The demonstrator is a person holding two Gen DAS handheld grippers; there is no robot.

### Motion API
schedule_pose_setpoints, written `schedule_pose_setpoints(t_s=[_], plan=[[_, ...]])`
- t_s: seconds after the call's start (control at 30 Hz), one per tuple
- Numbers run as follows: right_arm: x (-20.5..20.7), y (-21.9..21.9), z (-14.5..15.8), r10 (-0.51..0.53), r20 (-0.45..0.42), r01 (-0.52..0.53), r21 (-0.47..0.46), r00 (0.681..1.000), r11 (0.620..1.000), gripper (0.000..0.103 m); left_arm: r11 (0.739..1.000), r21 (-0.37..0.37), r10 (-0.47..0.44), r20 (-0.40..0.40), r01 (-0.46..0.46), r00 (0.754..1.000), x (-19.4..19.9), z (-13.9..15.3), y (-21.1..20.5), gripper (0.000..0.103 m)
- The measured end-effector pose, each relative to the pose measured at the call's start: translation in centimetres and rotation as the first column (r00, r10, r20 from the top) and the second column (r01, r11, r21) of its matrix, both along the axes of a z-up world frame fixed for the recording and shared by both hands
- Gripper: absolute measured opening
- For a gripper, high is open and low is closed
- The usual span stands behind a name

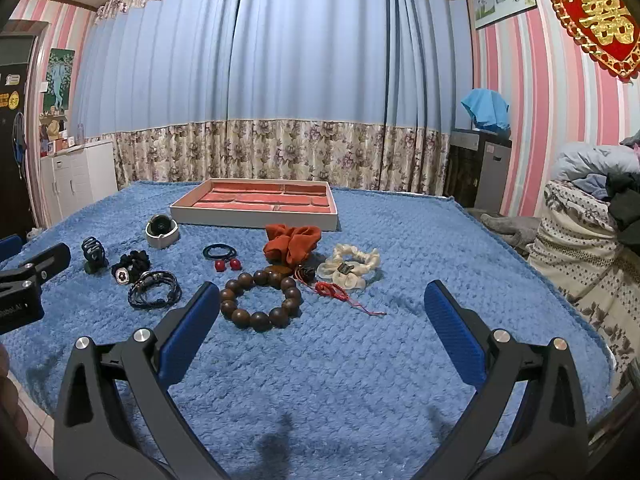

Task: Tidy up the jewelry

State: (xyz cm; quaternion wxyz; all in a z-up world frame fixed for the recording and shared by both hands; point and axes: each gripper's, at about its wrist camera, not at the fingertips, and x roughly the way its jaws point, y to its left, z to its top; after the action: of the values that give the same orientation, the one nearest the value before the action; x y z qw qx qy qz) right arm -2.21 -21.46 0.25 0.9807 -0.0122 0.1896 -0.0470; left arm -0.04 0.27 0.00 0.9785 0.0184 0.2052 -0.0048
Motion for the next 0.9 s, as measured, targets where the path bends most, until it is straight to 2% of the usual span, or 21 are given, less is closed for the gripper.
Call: schedule_pose_setpoints(t_s=[0.9], plan=[[-0.09, -0.36, 0.06, -0.022, 0.0, 0.022, -0.004, 1.0, 1.0, 0.099, 1.0, -0.004, 0.002, -0.001, -0.002, 1.0, 0.0, -0.04, 0.37, 0.098]])
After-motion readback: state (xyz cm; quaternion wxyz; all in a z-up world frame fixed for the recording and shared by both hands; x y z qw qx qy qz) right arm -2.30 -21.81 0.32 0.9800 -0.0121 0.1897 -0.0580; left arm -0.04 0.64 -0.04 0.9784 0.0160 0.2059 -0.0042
